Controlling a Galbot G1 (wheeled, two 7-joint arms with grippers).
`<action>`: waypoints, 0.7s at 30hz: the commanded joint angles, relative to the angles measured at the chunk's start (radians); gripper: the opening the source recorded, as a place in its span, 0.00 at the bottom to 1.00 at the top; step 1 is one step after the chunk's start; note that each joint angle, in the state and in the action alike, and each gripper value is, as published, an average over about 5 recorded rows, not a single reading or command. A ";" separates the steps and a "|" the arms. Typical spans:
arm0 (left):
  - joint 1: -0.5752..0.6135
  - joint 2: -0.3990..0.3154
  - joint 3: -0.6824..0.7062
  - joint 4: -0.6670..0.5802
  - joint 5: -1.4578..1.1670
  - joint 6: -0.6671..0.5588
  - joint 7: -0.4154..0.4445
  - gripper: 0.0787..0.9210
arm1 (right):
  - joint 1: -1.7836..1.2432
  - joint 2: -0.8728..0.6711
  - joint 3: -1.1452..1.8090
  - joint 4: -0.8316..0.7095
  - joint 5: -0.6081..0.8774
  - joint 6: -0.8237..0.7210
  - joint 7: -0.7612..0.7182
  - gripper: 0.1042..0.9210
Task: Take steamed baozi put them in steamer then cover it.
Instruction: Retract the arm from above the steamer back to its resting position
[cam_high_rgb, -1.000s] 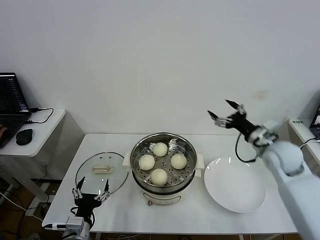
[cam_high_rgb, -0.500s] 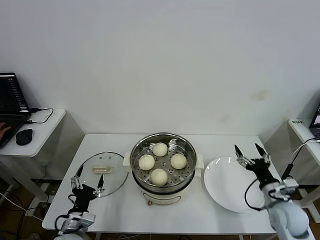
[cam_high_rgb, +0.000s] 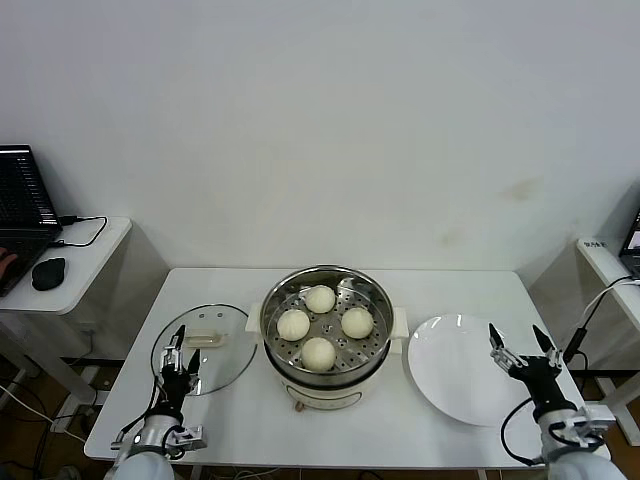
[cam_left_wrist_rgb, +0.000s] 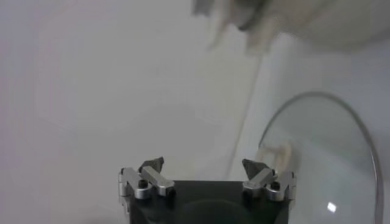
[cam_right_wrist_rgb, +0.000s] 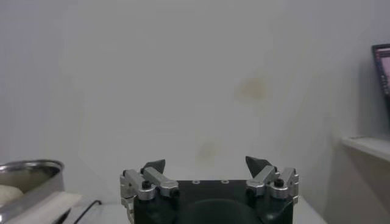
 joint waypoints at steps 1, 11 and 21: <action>-0.093 0.017 0.034 0.142 0.123 -0.019 -0.013 0.88 | -0.059 0.039 0.026 0.023 -0.025 0.013 0.008 0.88; -0.165 0.010 0.051 0.227 0.141 0.068 -0.002 0.88 | -0.055 0.054 0.021 0.012 -0.041 0.015 0.001 0.88; -0.229 -0.010 0.066 0.300 0.135 0.102 0.001 0.88 | -0.043 0.055 0.022 -0.008 -0.047 0.014 -0.005 0.88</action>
